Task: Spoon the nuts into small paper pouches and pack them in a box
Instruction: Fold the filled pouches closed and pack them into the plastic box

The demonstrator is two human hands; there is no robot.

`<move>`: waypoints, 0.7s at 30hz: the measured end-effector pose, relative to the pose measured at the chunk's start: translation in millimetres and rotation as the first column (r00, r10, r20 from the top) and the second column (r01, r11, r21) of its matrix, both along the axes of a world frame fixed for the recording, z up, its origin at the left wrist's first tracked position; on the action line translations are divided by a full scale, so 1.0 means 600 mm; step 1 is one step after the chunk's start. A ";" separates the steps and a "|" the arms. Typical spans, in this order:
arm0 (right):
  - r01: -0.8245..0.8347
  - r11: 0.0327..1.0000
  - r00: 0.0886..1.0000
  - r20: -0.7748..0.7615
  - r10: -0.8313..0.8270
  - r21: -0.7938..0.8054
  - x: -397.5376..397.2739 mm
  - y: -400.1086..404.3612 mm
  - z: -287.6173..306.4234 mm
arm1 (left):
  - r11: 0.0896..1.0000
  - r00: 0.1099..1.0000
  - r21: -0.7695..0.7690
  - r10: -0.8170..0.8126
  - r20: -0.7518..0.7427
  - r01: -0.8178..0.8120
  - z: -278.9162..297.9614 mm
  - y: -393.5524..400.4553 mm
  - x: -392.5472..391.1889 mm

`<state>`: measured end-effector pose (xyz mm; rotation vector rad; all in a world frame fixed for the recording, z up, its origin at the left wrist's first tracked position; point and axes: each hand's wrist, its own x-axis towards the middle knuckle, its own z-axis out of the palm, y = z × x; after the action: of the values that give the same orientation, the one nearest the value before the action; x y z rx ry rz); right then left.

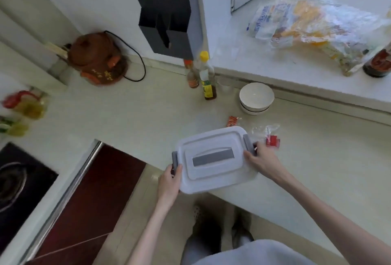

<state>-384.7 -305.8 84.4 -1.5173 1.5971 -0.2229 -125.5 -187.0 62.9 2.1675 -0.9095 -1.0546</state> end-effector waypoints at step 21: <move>-0.763 0.644 0.637 -0.113 0.763 0.049 0.459 0.324 0.038 | 0.609 0.610 -0.042 0.790 -0.059 -0.792 -0.023 0.574 0.164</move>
<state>-109.0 -111.5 107.0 -2.1050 0.8908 0.3634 -26.8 157.2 49.1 2.1178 0.1102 -0.5740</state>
